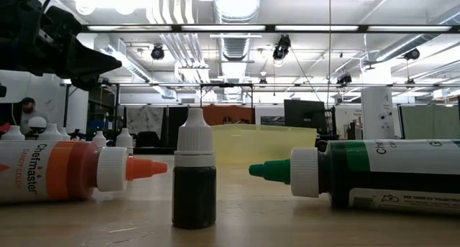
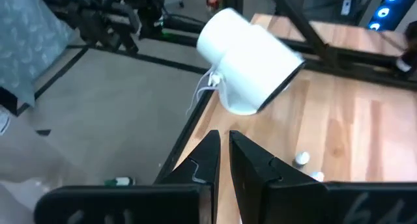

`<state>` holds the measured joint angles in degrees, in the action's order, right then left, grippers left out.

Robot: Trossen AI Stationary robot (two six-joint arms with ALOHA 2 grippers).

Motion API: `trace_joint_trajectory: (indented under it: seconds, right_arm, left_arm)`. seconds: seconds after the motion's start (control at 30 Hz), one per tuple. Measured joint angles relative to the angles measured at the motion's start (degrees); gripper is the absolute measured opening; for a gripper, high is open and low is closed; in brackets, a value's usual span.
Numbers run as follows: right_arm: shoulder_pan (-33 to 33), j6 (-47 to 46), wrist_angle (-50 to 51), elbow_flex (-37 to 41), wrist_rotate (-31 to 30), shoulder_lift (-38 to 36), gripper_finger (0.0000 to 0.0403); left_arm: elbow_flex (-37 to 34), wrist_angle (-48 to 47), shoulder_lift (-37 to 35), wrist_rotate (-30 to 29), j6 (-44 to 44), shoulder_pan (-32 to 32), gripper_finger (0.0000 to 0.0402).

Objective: Pick & Place food coloring
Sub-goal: Put the small black food coloring bottle into the yellow bin

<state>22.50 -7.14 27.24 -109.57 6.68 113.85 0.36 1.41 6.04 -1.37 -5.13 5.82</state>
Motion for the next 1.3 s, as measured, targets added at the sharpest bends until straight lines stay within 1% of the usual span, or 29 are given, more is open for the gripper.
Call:
trace_joint_trajectory:
  seconds: [0.2, 0.53, 0.67, 0.87, 1.07, 1.3]
  right_arm:
    - [1.2, -1.1, 3.0, -2.8, 0.0, 2.6, 0.0027]
    - [2.7, -1.8, 7.0, -0.7, 1.1, 2.7, 0.0027]
    - [3.4, 0.1, 10.9, -0.1, 1.1, 2.7, 0.0027]
    - [4.7, 5.8, 16.2, 0.5, 0.9, 2.7, 0.0027]
    - [5.3, 9.6, 16.5, 0.6, 0.8, 2.7, 0.0027]
    - [5.2, 9.8, 16.5, 1.0, 0.5, 4.6, 0.0027]
  left_arm:
    - [0.0, 0.0, 0.0, 0.0, 0.0, 0.0, 0.0000]
    - [0.0, 0.0, 0.0, 0.0, 0.0, 0.0, 0.0000]
    - [0.0, 0.0, 0.0, 0.0, 0.0, 0.1, 0.0000]
    - [0.0, 0.0, 0.0, 0.0, 0.0, 0.1, 0.0000]
    - [0.0, 0.0, 0.0, 0.0, 0.0, 0.1, 0.0000]
    - [0.0, 0.0, 0.0, 0.0, 0.0, 0.0, 0.0000]
